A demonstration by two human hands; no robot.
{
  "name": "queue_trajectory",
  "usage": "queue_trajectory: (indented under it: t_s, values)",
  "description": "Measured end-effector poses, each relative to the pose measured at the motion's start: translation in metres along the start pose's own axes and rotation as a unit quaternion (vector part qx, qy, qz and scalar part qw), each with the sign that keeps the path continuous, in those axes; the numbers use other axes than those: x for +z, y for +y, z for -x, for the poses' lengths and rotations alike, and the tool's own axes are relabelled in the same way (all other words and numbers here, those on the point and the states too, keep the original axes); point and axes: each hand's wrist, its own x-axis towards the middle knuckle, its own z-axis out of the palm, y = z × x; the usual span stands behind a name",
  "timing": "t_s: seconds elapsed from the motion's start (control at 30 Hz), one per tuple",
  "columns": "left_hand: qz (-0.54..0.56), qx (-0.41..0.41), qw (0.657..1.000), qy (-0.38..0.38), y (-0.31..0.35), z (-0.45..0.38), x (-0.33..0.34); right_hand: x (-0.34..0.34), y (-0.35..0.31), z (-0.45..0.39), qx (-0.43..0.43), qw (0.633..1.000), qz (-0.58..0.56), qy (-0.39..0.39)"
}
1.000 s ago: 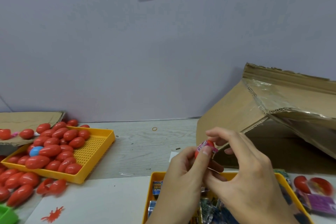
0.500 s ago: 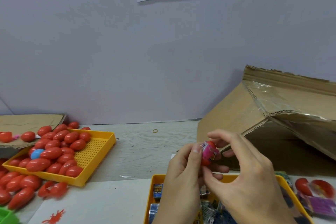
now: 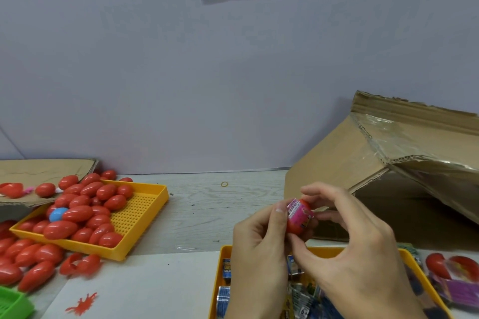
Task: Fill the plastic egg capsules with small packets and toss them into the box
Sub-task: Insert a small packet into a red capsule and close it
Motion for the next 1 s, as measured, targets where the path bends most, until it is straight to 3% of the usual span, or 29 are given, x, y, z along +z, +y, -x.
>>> queue_trajectory:
  t_s: [0.17, 0.27, 0.5, 0.8, 1.0]
  values:
    - [0.060, -0.013, 0.998, 0.036, 0.001, 0.001, 0.004, 0.003, 0.002, 0.000, 0.017, 0.999, -0.027, 0.016]
    - [0.119, -0.046, 0.991, 0.044, 0.005, 0.003, 0.003, 0.003, 0.008, 0.000, 0.055, 0.992, -0.113, 0.025]
    - [0.038, 0.017, 0.999, 0.025, 0.013, 0.006, 0.003, 0.004, 0.016, 0.000, 0.084, 0.971, -0.222, 0.004]
    - [-0.020, 0.030, 0.999, 0.025, 0.012, 0.006, 0.005, 0.005, 0.016, 0.000, 0.064, 0.975, -0.215, -0.004]
    - [-0.079, 0.047, 0.995, 0.028, 0.006, 0.009, 0.004, 0.005, 0.013, 0.002, 0.044, 0.996, -0.081, -0.019]
